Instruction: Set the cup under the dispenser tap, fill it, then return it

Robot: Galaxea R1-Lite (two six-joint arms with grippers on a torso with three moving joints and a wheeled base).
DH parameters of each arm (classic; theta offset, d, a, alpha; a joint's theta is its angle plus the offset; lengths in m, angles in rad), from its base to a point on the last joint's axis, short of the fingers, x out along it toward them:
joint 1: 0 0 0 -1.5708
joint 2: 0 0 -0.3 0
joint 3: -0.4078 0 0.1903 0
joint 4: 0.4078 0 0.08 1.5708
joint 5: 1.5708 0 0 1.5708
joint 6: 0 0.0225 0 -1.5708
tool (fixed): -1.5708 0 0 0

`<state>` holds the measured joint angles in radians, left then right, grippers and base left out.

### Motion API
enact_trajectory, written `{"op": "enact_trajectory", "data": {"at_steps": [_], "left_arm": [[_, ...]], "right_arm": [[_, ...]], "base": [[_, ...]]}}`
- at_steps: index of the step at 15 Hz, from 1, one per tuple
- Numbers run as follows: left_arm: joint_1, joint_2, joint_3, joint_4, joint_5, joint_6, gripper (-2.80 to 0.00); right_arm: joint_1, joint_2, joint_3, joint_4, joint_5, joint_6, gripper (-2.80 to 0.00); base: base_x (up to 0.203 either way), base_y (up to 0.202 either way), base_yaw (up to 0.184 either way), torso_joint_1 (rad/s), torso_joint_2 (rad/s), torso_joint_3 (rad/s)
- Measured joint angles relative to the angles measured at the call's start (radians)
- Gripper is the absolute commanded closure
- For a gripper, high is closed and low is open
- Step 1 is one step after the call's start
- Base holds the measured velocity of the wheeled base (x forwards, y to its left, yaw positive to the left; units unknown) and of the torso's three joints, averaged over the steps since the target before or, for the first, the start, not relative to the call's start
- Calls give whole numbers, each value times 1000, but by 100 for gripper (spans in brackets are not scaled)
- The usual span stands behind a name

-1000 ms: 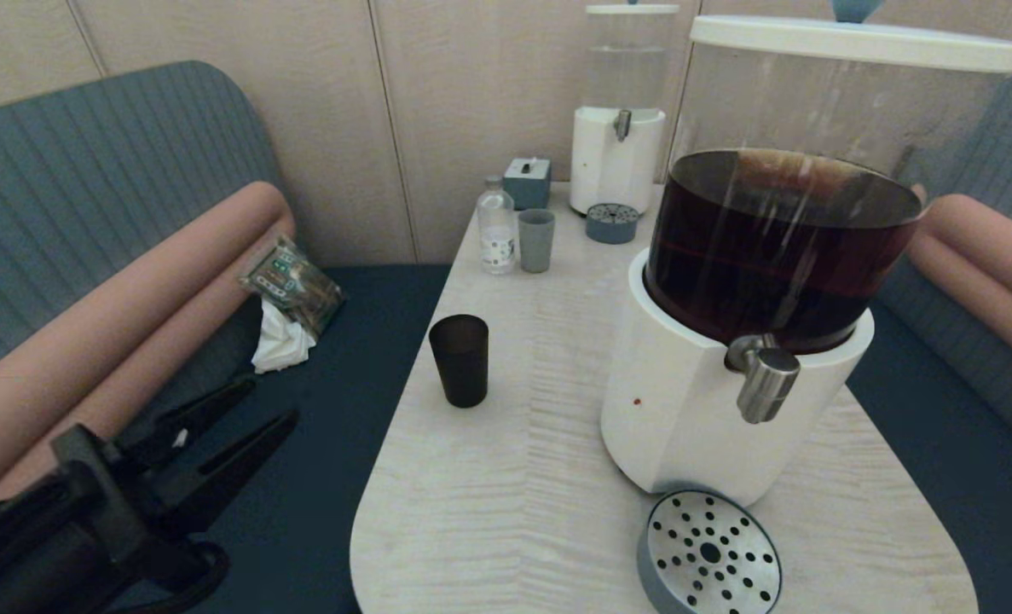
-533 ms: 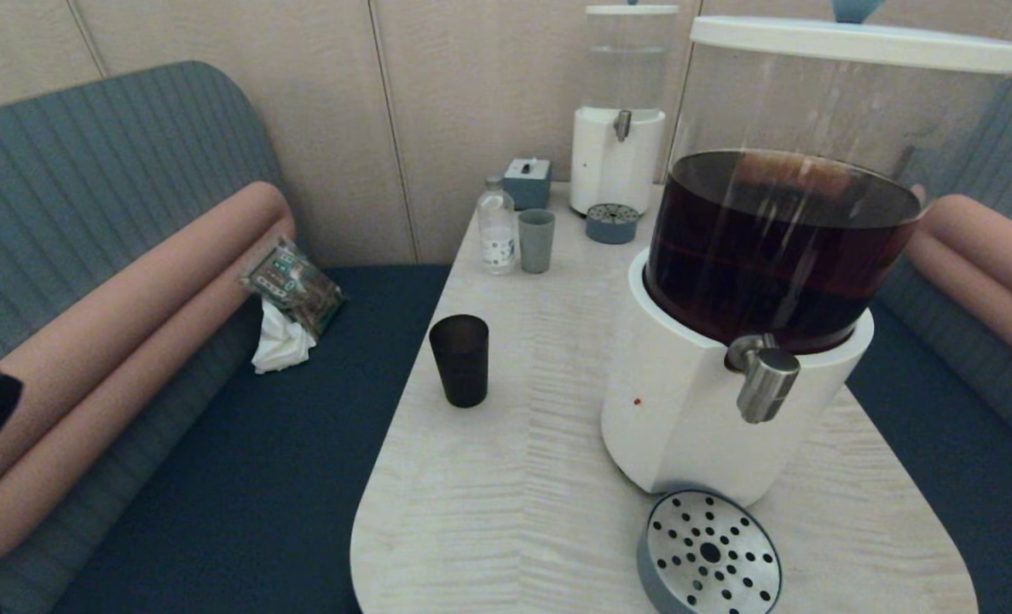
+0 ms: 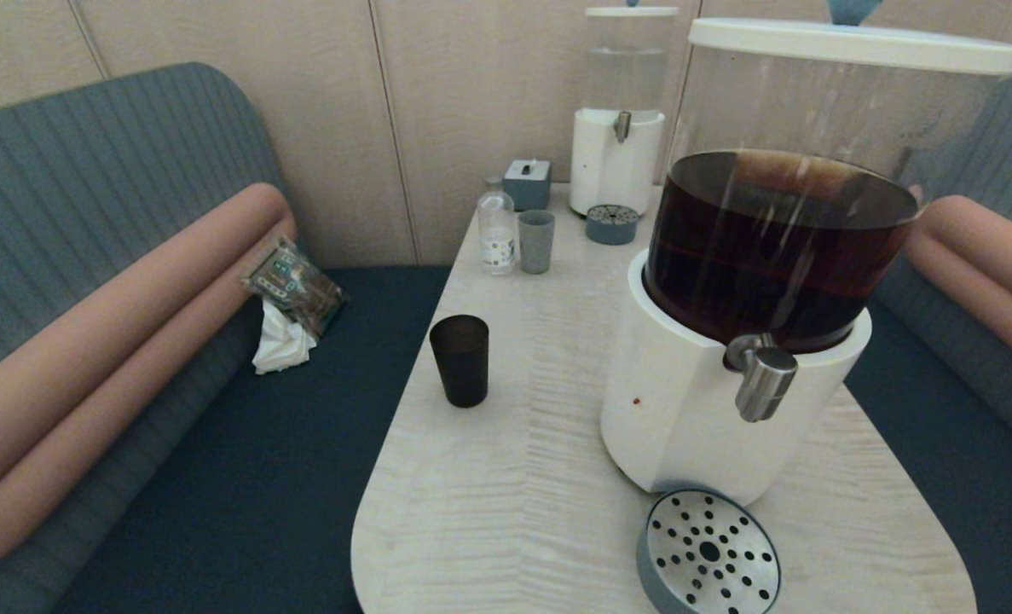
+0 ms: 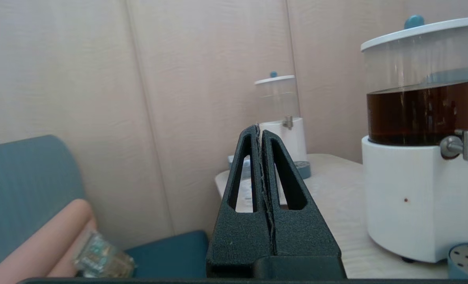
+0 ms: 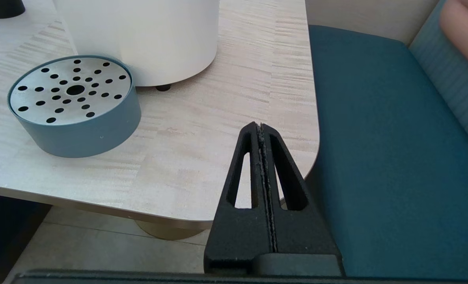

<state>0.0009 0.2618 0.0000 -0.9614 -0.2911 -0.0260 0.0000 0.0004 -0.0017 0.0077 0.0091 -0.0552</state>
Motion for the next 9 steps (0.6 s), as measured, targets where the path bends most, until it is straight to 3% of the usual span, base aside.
{"op": "enact_trajectory", "data": {"at_steps": [3,5,9], "left_arm": [[5,-160,0,161,16,7,0],[6,-220,0,217,70,22,0],[6,-258,0,413,159,114,0]], "right_arm": [[0,0,0,0,0,-1,0],[0,0,0,0,0,0,0],[0,0,0,0,0,0,0]], "base": [[0,0,0,0,0,0],[0,0,0,0,0,0],[0,0,0,0,0,0]]}}
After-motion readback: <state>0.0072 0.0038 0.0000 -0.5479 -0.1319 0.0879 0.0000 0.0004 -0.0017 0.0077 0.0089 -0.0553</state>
